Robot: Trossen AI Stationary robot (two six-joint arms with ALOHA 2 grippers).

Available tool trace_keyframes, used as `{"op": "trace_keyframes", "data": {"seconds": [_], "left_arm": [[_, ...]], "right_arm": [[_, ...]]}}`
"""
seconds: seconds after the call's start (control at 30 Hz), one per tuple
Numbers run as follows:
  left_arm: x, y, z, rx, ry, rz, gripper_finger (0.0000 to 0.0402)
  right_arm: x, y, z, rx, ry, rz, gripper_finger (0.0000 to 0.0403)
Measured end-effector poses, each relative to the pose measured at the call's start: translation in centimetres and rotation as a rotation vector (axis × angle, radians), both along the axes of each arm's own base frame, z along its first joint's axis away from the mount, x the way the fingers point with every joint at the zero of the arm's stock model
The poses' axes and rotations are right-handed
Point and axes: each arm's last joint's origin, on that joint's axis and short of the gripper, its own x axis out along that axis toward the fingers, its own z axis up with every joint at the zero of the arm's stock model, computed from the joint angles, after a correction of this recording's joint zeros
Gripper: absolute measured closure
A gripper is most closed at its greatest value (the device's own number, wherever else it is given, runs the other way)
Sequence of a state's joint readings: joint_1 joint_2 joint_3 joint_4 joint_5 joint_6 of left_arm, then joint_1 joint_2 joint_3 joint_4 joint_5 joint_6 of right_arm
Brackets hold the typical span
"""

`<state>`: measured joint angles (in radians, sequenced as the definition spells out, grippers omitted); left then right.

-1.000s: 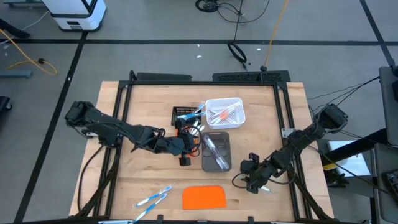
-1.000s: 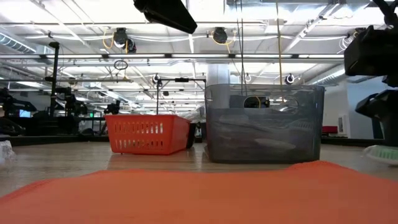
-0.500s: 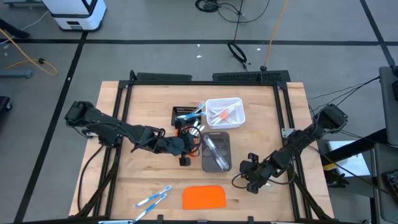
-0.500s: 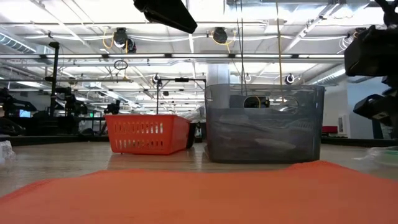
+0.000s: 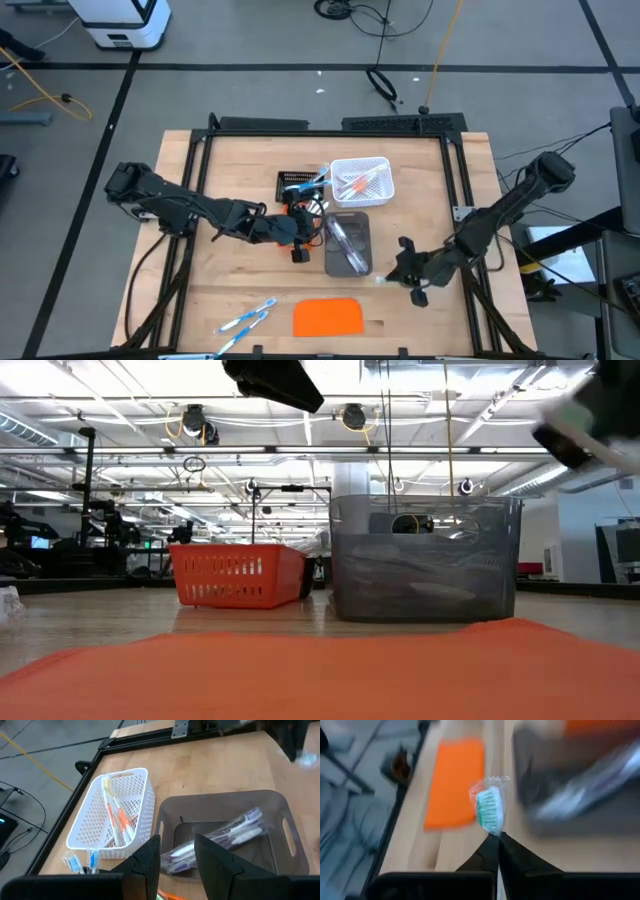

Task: Pick & Place Toothbrushes
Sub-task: Put the green toothbrush into the orange bin

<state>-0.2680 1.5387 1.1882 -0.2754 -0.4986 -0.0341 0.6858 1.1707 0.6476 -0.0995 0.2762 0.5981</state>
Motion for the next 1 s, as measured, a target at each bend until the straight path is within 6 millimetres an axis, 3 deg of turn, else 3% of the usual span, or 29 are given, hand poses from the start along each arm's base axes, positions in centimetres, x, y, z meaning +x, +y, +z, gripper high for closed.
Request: {"op": "trace_keyframes", "data": {"seconds": [0.3,1.0], "left_arm": [[0.6,-0.2,1.0,0.004,-0.110,-0.022,0.0279],[1.3,0.0,2.4,-0.026,-0.264,-0.014,0.0279]], "right_arm": [[0.6,-2.2,4.8,-0.079,-0.393,-0.017,0.0401],[3.2,-6.3,9.5,-0.257,-0.888,-0.110,0.0402]]}}
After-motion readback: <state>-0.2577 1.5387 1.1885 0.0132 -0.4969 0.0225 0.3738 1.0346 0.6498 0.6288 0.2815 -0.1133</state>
